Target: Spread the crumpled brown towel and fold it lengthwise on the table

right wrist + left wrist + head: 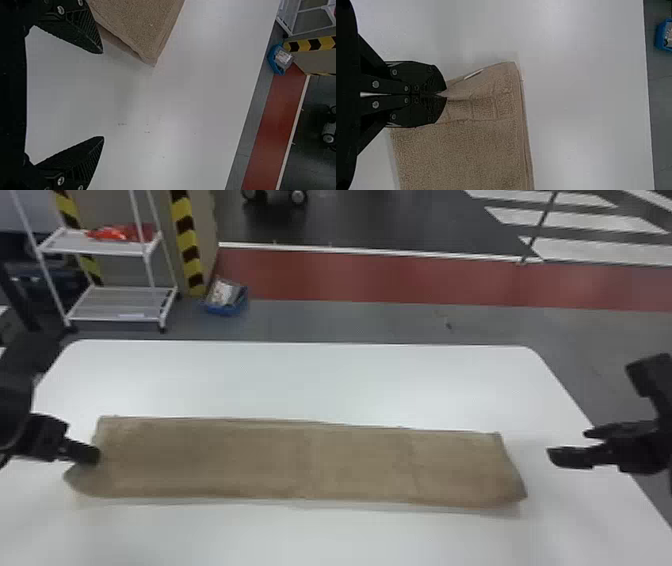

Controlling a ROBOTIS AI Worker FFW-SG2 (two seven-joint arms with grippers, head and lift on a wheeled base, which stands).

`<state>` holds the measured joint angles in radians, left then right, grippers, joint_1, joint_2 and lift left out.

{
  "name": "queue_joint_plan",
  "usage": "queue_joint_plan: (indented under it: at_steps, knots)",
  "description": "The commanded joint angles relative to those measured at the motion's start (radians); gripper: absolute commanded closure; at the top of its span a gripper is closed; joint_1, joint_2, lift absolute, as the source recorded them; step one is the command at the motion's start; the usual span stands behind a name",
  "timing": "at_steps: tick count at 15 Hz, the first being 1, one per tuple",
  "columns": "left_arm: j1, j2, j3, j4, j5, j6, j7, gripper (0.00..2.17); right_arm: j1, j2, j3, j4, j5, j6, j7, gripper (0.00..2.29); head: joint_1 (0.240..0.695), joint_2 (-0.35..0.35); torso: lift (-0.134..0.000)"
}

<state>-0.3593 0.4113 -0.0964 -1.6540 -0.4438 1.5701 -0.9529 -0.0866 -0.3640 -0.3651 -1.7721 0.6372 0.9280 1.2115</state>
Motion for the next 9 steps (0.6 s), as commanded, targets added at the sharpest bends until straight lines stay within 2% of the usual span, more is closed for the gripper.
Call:
queue_joint_plan:
  at_steps: [1,2,3,4,5,7,8,9]
  knots:
    - [0.034,0.0,0.006,-0.03,-0.018,0.001,-0.007,1.76,-0.012,0.007,0.0,0.013,-0.021,0.001,-0.023,0.13,0.695,-0.117,-0.123]
    - [0.043,0.0,0.007,-0.043,-0.019,0.001,-0.009,1.75,-0.016,0.01,0.0,0.014,-0.03,0.001,-0.023,0.13,0.695,-0.119,-0.123]
    - [0.049,0.0,0.007,-0.049,-0.021,0.001,-0.004,1.63,-0.018,0.014,0.0,0.014,-0.034,0.001,-0.023,0.13,0.695,-0.119,-0.123]
    - [0.068,-0.009,0.02,-0.075,-0.019,0.001,0.049,0.91,-0.018,0.016,0.003,0.014,-0.042,-0.002,-0.023,0.13,0.695,-0.116,-0.123]
    - [0.085,-0.022,0.041,-0.078,-0.018,0.001,0.08,0.47,-0.019,0.016,0.006,0.014,-0.042,-0.002,-0.023,0.13,0.695,-0.112,-0.123]
    - [0.082,-0.043,0.063,-0.079,-0.013,0.001,0.138,0.41,-0.019,0.019,0.005,0.014,-0.053,0.004,-0.021,0.13,0.695,-0.088,-0.123]
    - [0.076,-0.045,0.064,-0.078,-0.009,0.001,0.16,0.18,-0.015,0.02,0.0,0.013,-0.056,0.001,-0.021,0.13,0.695,-0.083,-0.123]
    - [0.074,-0.045,0.064,-0.078,-0.009,0.001,0.172,0.07,-0.01,0.02,-0.003,0.013,-0.057,0.001,-0.021,0.13,0.695,-0.078,-0.123]
